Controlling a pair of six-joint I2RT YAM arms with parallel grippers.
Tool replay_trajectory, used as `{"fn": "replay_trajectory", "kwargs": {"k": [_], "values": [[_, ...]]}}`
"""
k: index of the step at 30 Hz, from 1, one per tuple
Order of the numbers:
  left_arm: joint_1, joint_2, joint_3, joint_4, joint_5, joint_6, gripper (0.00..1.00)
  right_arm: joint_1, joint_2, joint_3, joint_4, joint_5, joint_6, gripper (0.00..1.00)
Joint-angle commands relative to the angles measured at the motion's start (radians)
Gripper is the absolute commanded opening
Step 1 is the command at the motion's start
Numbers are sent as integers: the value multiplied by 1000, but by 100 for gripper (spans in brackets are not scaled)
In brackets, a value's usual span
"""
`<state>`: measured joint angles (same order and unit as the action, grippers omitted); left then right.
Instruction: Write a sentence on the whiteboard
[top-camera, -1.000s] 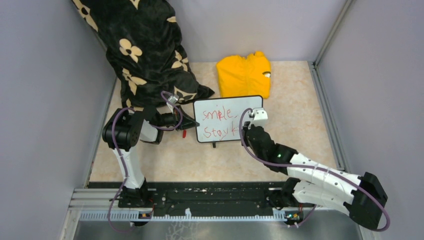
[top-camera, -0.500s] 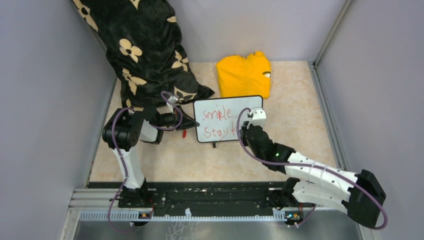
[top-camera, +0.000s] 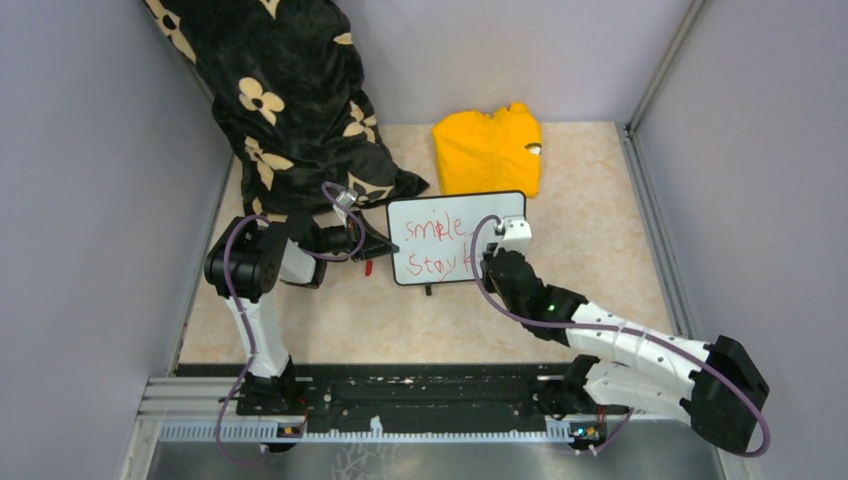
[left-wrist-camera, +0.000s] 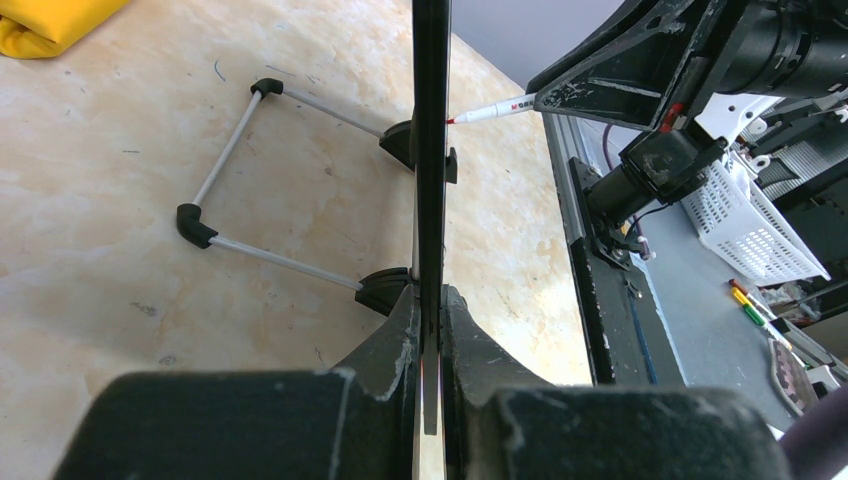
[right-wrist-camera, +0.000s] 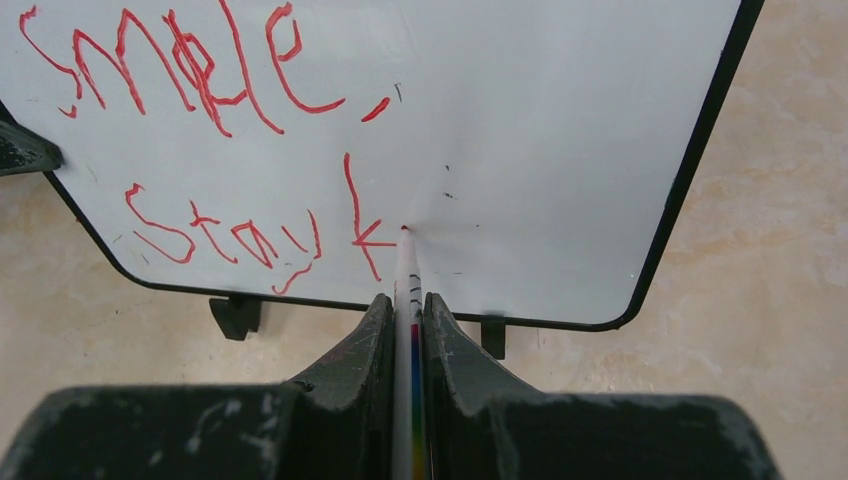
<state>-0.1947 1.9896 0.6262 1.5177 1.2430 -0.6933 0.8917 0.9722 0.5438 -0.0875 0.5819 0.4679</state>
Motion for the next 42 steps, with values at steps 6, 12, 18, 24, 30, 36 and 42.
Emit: {"fn": "replay_trajectory", "kwargs": {"k": [6, 12, 18, 24, 30, 36, 42], "values": [[-17, -2, 13, -2, 28, 28, 0, -11, -6, -29, 24, 5, 27, 0], [-17, -1, 12, -4, 27, 29, 0, -11, -20, -55, 8, -7, 40, 0], [-17, -1, 12, -5, 27, 30, 0, -12, -41, -65, -8, -20, 55, 0], [-17, -2, 13, -7, 28, 32, 0, -13, -96, -37, -6, -9, 47, 0], [-17, -2, 13, -8, 28, 31, 0, -16, -96, -5, 12, 26, 18, 0], [-17, -3, 13, -8, 29, 31, 0, -29, -75, 2, 37, 27, 15, 0], [-18, -1, 13, -9, 30, 32, 0, -44, -70, 3, 52, 18, 6, 0]]}}
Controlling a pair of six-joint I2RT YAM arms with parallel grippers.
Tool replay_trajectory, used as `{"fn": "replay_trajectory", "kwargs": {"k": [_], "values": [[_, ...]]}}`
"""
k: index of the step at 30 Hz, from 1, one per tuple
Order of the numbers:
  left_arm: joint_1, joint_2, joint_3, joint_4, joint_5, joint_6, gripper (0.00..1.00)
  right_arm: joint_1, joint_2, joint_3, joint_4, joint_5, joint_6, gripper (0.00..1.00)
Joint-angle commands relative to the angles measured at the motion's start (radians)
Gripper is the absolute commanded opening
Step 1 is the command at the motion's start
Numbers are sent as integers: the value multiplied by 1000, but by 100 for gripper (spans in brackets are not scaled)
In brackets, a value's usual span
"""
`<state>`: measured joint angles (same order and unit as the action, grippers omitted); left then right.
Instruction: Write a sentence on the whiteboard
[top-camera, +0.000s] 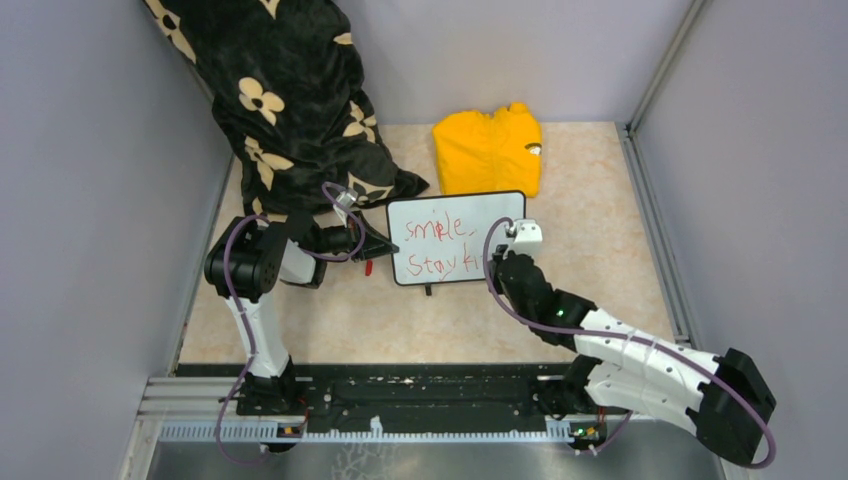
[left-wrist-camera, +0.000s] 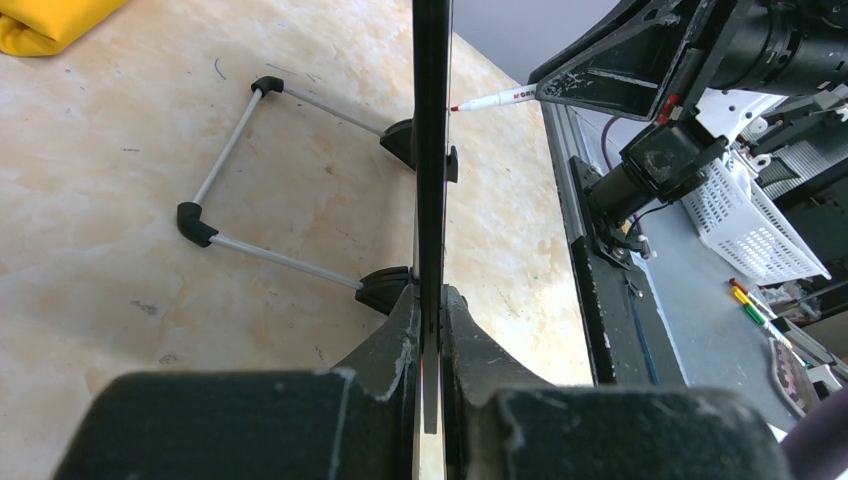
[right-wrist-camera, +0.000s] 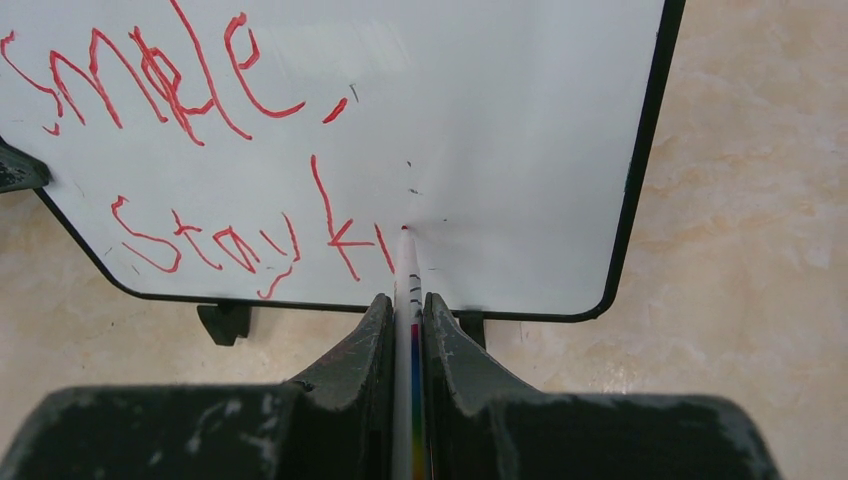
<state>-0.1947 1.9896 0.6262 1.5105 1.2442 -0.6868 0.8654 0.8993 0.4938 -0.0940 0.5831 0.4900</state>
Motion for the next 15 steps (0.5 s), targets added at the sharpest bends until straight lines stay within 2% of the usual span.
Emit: {"fn": "replay_trajectory", "kwargs": {"k": [1, 15], "values": [[-17, -1, 13, -2, 28, 26, 0, -21, 5, 52, 59, 16, -16, 0], [-17, -1, 15, -5, 28, 27, 0, -30, 4, 6, 22, -18, 19, 0]]}}
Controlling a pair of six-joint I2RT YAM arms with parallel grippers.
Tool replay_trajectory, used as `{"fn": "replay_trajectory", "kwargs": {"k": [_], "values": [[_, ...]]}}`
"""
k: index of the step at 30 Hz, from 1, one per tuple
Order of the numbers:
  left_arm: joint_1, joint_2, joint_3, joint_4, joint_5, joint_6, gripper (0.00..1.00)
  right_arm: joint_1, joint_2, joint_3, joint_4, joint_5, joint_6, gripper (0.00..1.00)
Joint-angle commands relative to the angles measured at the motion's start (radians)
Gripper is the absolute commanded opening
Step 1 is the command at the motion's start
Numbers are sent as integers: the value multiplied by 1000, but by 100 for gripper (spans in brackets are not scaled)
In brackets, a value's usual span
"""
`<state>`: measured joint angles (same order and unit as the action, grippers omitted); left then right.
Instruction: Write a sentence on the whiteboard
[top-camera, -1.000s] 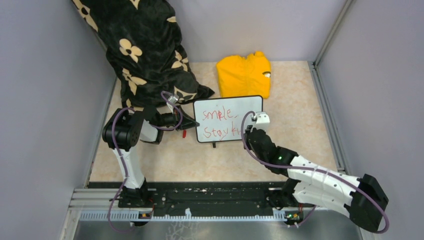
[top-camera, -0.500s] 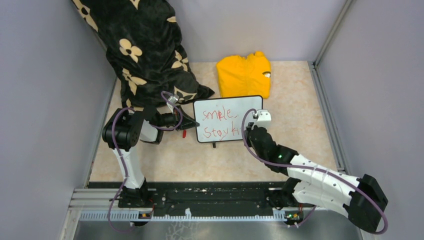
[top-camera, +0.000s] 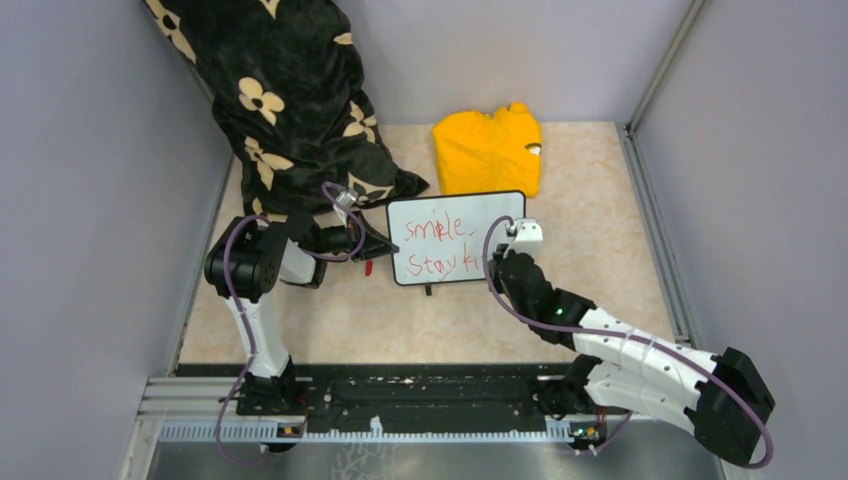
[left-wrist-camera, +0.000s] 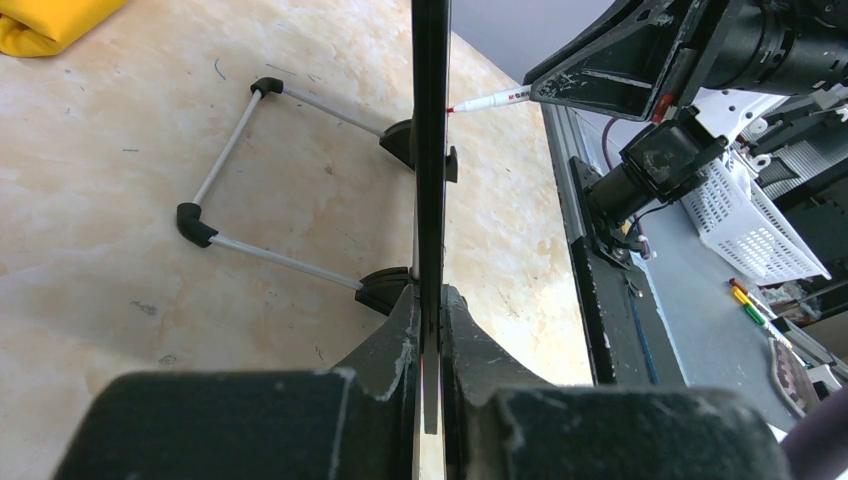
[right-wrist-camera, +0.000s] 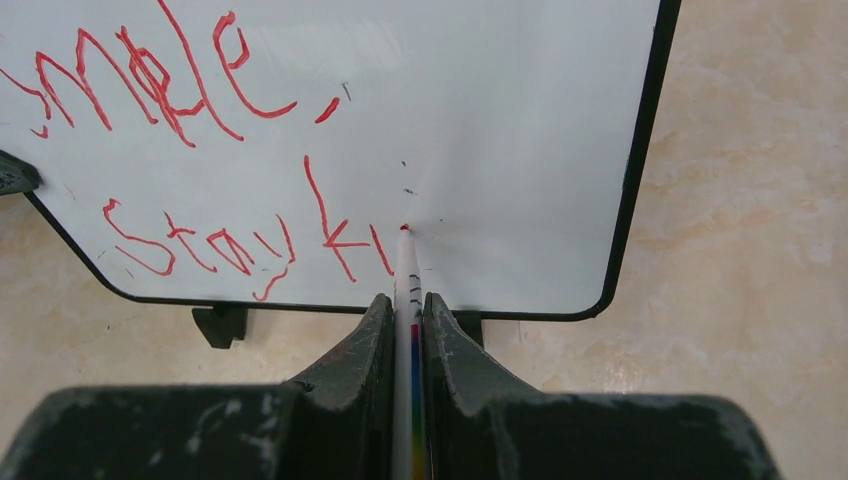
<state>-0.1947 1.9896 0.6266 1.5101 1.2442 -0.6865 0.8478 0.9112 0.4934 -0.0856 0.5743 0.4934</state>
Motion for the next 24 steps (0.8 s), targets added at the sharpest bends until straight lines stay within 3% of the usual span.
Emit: {"fn": "replay_trajectory", "kwargs": {"k": [1, 11, 24], "values": [[-17, -1, 14, -6, 28, 27, 0, -13, -12, -1, 7, -11, 20, 0], [-17, -3, 14, -8, 28, 26, 0, -13, -49, -45, -24, -21, 39, 0], [-20, -3, 14, -10, 28, 28, 0, -13, -11, 32, 14, -8, 2, 0]]}}
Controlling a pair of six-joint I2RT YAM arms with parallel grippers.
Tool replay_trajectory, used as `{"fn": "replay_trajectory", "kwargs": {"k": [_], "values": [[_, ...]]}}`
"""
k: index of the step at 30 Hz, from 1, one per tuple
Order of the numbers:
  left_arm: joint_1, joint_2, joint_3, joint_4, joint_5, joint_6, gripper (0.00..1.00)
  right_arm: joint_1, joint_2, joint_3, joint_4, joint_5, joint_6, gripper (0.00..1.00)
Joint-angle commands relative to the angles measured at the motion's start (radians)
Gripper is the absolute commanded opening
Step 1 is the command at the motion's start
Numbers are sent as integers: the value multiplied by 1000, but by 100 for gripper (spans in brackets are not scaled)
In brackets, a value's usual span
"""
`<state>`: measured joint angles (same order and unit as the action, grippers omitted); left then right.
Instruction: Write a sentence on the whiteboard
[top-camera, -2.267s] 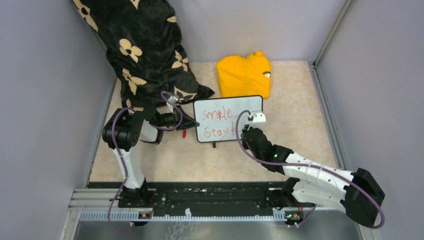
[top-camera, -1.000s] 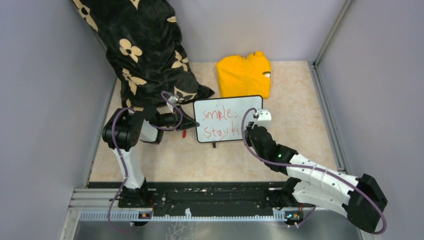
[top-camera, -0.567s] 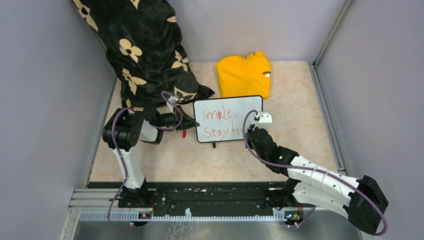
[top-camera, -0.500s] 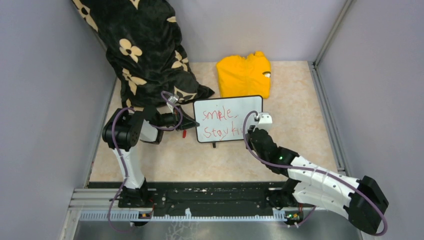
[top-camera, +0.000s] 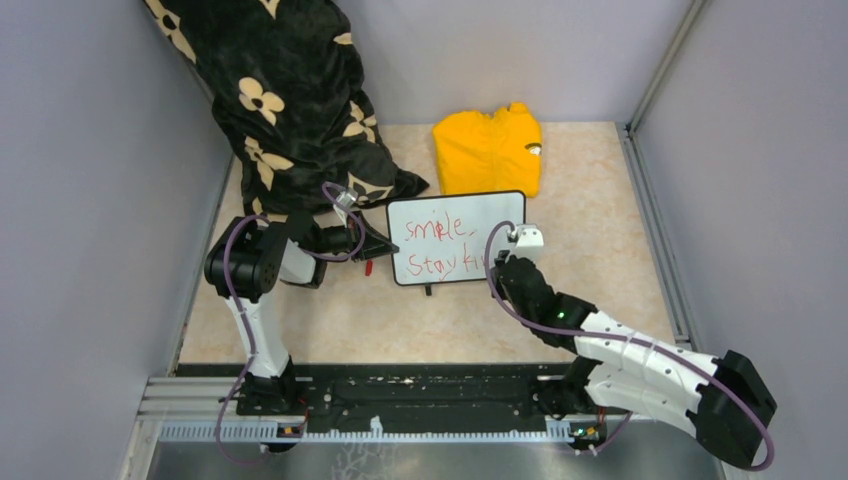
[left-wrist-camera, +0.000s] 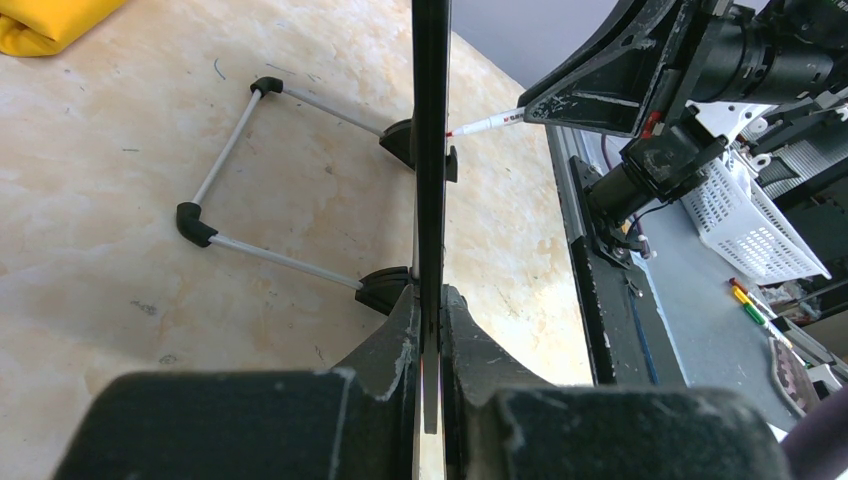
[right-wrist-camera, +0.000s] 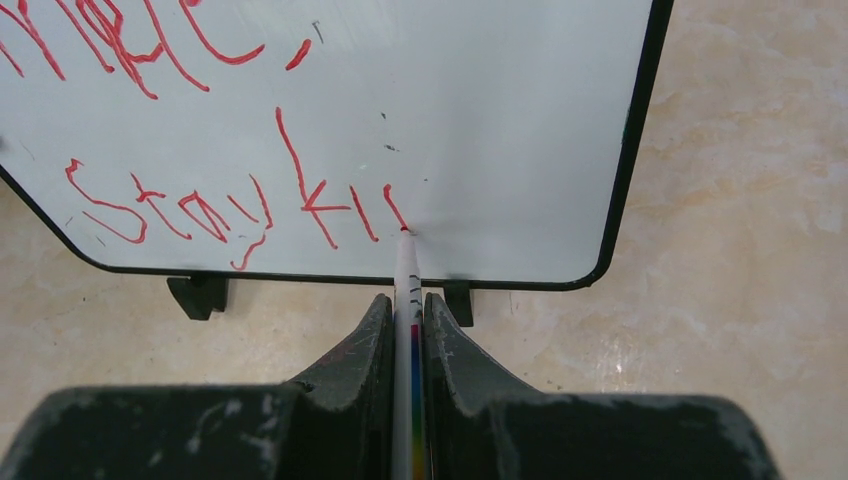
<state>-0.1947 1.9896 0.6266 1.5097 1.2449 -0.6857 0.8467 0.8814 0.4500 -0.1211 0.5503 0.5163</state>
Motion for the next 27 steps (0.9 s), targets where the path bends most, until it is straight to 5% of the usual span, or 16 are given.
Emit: {"fn": "replay_trajectory", "kwargs": {"k": [1, 27], "values": [[-20, -4, 14, -9, 27, 27, 0, -12, 24, 81, 53, 17, -24, 0], [-20, -1, 15, -11, 27, 28, 0, -45, -5, 87, 39, 58, -38, 0]]}}
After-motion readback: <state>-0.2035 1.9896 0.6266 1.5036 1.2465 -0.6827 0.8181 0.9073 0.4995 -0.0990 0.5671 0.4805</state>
